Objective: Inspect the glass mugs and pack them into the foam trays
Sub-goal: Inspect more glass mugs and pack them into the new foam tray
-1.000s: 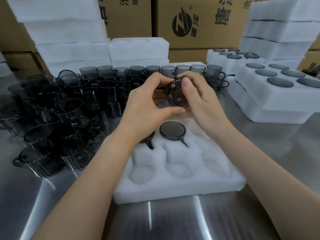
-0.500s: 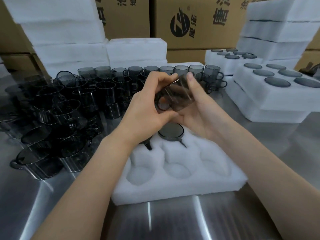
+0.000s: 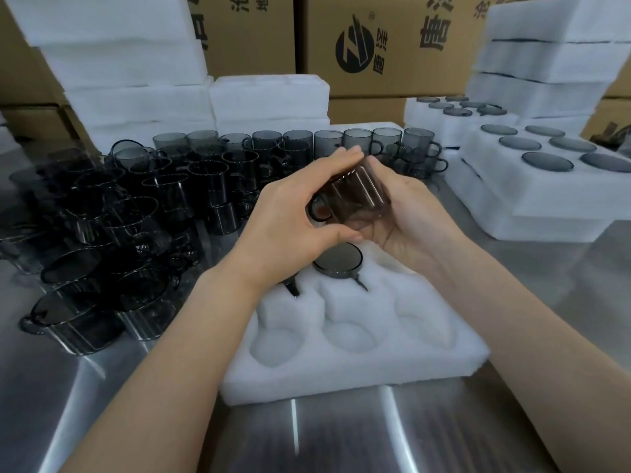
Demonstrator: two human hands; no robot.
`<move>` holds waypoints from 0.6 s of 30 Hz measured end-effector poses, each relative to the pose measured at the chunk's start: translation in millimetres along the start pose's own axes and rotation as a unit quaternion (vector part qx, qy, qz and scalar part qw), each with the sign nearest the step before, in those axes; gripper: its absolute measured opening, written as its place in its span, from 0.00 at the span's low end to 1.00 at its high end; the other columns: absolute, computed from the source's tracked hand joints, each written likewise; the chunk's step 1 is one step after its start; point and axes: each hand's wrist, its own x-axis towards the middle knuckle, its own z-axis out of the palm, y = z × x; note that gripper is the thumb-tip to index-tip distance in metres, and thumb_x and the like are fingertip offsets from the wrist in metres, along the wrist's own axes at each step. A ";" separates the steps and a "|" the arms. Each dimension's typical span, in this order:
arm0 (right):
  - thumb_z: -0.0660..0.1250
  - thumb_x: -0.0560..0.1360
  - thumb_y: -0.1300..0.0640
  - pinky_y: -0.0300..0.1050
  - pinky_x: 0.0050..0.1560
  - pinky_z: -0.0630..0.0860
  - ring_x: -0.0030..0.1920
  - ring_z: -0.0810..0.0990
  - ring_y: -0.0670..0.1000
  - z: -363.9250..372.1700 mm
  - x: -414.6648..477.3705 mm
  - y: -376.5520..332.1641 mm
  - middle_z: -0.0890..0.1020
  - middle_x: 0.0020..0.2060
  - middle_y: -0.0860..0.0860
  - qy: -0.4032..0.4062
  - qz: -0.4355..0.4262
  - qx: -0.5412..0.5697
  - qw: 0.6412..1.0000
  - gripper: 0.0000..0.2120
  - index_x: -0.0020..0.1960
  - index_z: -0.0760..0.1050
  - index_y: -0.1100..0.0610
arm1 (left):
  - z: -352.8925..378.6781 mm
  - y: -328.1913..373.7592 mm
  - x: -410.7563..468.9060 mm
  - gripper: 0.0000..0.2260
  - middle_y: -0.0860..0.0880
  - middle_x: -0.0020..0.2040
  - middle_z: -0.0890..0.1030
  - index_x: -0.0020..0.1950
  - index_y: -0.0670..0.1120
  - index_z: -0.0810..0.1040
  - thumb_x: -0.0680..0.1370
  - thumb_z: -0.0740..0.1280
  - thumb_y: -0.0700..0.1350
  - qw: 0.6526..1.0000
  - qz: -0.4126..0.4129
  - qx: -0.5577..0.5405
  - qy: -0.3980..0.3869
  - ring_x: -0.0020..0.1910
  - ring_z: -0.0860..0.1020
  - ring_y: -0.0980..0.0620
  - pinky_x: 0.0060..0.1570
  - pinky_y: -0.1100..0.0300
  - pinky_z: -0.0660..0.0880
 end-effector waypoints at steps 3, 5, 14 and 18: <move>0.58 0.82 0.47 0.48 0.41 0.82 0.58 0.82 0.61 -3.2 2.8 0.6 0.81 0.59 0.62 -0.061 0.058 0.053 0.995 0.22 0.67 0.74 0.62 | 0.4 -0.6 0.1 0.37 0.57 0.71 0.70 0.69 0.54 0.69 0.66 0.76 0.31 0.999 0.033 0.005 -0.006 0.76 0.61 0.58 0.70 0.68 0.62; 0.58 0.79 0.41 0.48 0.45 0.80 0.59 0.80 0.60 -4.5 2.8 1.3 0.80 0.60 0.59 -0.120 0.094 0.077 0.985 0.26 0.68 0.73 0.59 | 0.2 1.0 0.4 0.37 0.57 0.73 0.68 0.70 0.55 0.68 0.67 0.74 0.30 0.999 0.035 0.013 -0.002 0.77 0.59 0.59 0.71 0.66 0.62; 0.69 0.73 0.57 0.49 0.51 0.81 0.49 0.84 0.54 -5.3 2.6 6.9 0.84 0.47 0.57 -0.106 -0.028 0.028 0.994 0.13 0.56 0.79 0.62 | 3.3 1.9 2.1 0.44 0.53 0.76 0.67 0.78 0.50 0.62 0.67 0.79 0.53 0.996 -0.025 0.089 -0.004 0.73 0.63 0.62 0.69 0.73 0.58; 0.68 0.73 0.61 0.42 0.40 0.80 0.41 0.84 0.48 -2.9 2.6 10.0 0.84 0.43 0.52 -0.076 -0.062 -0.022 0.995 0.20 0.63 0.70 0.62 | 4.3 0.6 2.0 0.38 0.57 0.63 0.75 0.76 0.45 0.66 0.69 0.78 0.49 0.995 -0.010 0.098 0.016 0.58 0.67 0.70 0.56 0.83 0.60</move>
